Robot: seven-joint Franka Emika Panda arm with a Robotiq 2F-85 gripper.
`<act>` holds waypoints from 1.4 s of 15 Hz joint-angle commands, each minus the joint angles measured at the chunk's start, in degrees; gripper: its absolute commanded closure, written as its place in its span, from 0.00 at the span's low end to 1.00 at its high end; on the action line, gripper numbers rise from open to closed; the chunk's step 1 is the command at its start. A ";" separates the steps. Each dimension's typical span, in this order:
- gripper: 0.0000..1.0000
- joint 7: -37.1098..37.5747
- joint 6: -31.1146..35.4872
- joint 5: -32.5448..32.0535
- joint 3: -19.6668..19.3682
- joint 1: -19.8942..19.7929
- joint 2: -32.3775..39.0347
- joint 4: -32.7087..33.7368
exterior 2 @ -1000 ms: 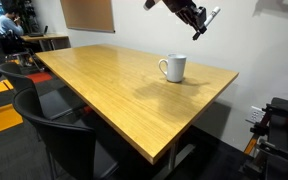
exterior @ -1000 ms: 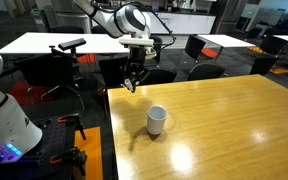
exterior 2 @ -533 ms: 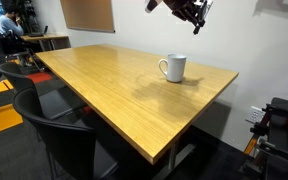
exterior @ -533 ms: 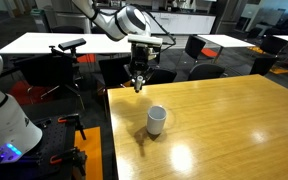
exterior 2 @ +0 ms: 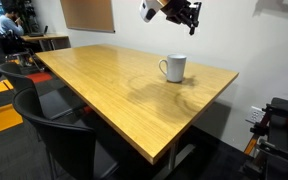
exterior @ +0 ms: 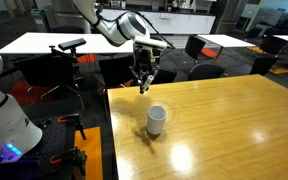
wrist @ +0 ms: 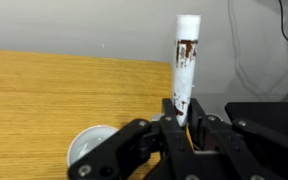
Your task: Put the marker into the mug.
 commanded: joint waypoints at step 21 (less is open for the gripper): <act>0.95 0.95 1.40 -8.37 -0.01 -0.35 -0.69 -3.18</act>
